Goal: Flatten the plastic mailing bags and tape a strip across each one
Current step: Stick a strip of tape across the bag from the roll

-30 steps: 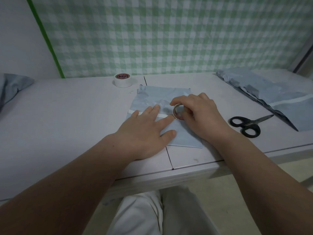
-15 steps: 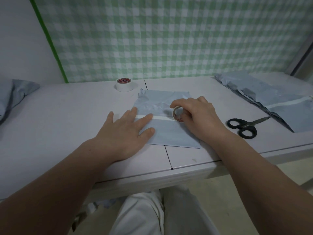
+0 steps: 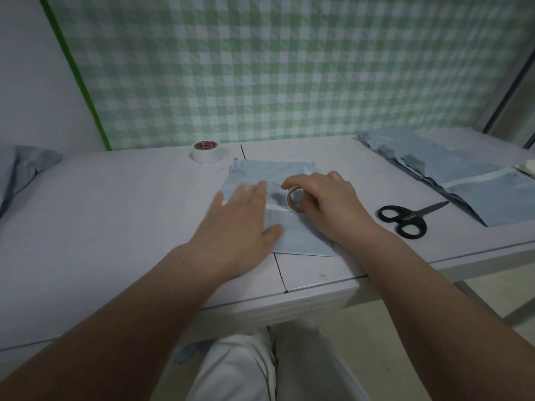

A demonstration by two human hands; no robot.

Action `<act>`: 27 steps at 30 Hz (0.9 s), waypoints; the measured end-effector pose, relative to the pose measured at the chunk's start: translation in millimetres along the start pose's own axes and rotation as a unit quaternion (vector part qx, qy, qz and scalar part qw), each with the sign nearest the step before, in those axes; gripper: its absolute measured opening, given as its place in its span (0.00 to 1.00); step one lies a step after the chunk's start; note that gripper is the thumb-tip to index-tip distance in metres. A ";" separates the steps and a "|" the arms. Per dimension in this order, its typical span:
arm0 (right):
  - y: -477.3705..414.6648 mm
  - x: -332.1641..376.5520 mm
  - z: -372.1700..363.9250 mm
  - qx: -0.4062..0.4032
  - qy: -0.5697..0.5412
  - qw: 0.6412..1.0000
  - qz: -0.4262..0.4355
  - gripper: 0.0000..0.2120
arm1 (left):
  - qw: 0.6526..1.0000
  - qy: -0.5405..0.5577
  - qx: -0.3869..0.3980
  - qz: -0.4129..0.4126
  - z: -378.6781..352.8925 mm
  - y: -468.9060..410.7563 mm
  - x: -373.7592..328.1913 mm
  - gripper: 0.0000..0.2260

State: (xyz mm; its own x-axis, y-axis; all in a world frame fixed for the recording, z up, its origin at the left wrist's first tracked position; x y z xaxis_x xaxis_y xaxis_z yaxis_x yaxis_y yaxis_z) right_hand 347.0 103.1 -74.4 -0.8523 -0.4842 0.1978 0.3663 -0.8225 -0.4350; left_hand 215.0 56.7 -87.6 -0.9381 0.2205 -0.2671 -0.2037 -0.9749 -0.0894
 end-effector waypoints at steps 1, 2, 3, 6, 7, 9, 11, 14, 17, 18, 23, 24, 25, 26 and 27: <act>-0.1 0.3 0.2 0.001 -0.002 1.000 0.000 0.18 | 0.999 0.046 0.007 -0.021 -3.6 0.0 -11.1 0.33; -0.3 0.4 -0.1 0.005 -0.002 1.000 -0.001 0.19 | 0.995 0.086 0.015 -0.038 -6.9 -0.7 -20.4 0.35; -0.3 0.4 -0.5 0.012 -0.002 1.000 -0.001 0.20 | 0.992 0.110 0.020 -0.050 -10.1 -1.8 -27.3 0.36; -0.1 0.0 -0.8 0.019 -0.009 1.000 -0.005 0.22 | 0.990 0.128 0.024 -0.057 -17.3 -5.6 -35.0 0.37; -0.1 -0.2 -0.9 0.019 -0.012 1.000 -0.006 0.22 | 0.990 0.127 0.028 -0.055 -18.4 -5.5 -35.4 0.37; -1.5 -2.8 -3.5 0.018 -0.023 1.000 -0.008 0.21 | 0.991 0.120 0.035 -0.048 -20.1 -4.8 -34.0 0.36; -1.9 -7.3 -4.0 0.011 -0.058 0.998 -0.011 0.20 | 0.992 0.110 0.038 -0.043 -21.0 -3.9 -32.6 0.35; 1.9 -15.8 -3.1 0.032 -0.123 0.991 -0.030 0.22 | 0.994 0.099 0.036 -0.041 -22.9 -4.0 -30.4 0.34; 6.1 -20.0 2.3 0.029 -0.177 0.983 -0.047 0.21 | 0.994 0.094 0.041 -0.036 -26.6 -5.3 -27.0 0.34; 6.7 -21.4 3.6 0.019 -0.190 0.980 -0.058 0.19 | 0.995 0.089 0.040 -0.037 -27.2 -6.1 -26.3 0.33; 8.1 -25.7 10.4 -0.024 -0.226 0.970 -0.086 0.14 | 0.996 0.076 0.031 -0.041 -26.8 -7.0 -26.4 0.31; 8.3 -25.8 11.2 -0.027 -0.223 0.971 -0.086 0.14 | 0.996 0.077 0.027 -0.043 -25.8 -6.8 -27.1 0.30; 8.5 -26.0 11.9 -0.031 -0.217 0.972 -0.087 0.13 | 0.996 0.077 0.025 -0.043 -25.1 -6.6 -27.5 0.29; 8.5 -26.3 12.6 -0.035 -0.210 0.973 -0.090 0.14 | 0.996 0.074 0.026 -0.042 -24.8 -6.7 -27.7 0.29; 8.8 -26.8 13.4 -0.041 -0.202 0.974 -0.093 0.15 | 0.996 0.069 0.028 -0.040 -24.5 -6.4 -27.9 0.29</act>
State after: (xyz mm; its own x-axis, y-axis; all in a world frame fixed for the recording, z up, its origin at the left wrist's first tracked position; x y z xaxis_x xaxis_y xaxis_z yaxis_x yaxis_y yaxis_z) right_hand 378.0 104.8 -71.7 -0.6779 -0.4207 0.6030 0.1740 -0.8886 -0.4244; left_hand 249.3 57.5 -103.0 -0.8713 0.2961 -0.3913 -0.2955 -0.9533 -0.0633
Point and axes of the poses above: each hand's wrist, its own y-axis away from the middle knuckle, its own z-axis out of the back of the hand, x = y × z, the point moved 7 cm from there along -y, towards the middle knuckle, and after that the axes turned 8 degrees about y, right-handed, at the moved point
